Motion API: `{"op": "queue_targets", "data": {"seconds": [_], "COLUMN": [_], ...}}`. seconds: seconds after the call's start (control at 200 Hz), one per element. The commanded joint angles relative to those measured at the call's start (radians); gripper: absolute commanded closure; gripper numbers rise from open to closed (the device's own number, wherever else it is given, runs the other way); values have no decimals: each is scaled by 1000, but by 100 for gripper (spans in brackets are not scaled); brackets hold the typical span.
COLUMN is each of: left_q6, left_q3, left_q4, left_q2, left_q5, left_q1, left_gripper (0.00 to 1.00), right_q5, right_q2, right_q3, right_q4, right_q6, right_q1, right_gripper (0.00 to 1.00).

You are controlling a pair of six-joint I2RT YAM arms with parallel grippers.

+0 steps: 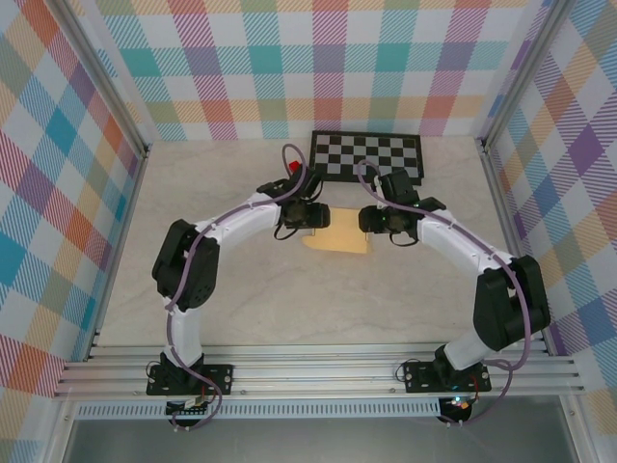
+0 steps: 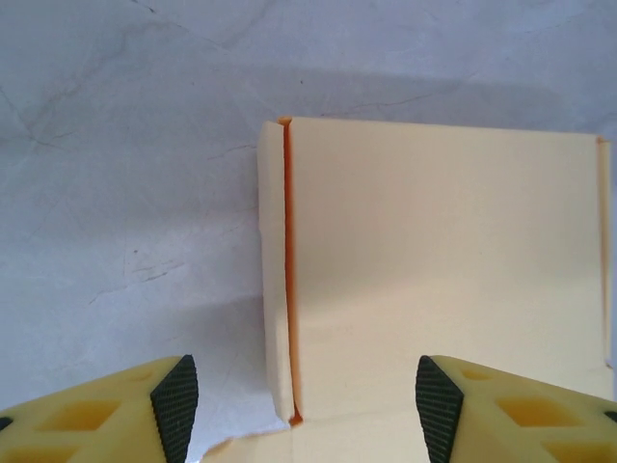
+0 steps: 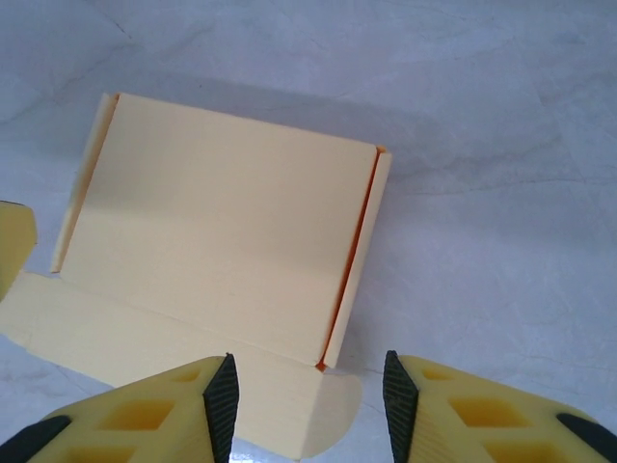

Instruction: Fold the paper box

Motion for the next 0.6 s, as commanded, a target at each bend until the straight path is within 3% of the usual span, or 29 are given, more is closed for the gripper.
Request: {"op": "queue_targets", "data": {"seconds": [0.0,0.24,0.595], "left_q6": [-12,-64,-107], "left_q3": [-89,-212,-185], "left_q4": [7,162,165], "left_q2": [-101,-88,-31], "left_q5": [45,183,199], "left_q1": [6,-3,-42], "left_gripper": [34,30,30], "right_q5": [-43,-133,-197], "right_q2": [-13,27,105], "right_q3": [-22,-97,-110], "right_q4": [-75,21,82], "right_q6": [69,139,177], "right_q1": [-4,-17,-30], "right_gripper": [53,52,53]}}
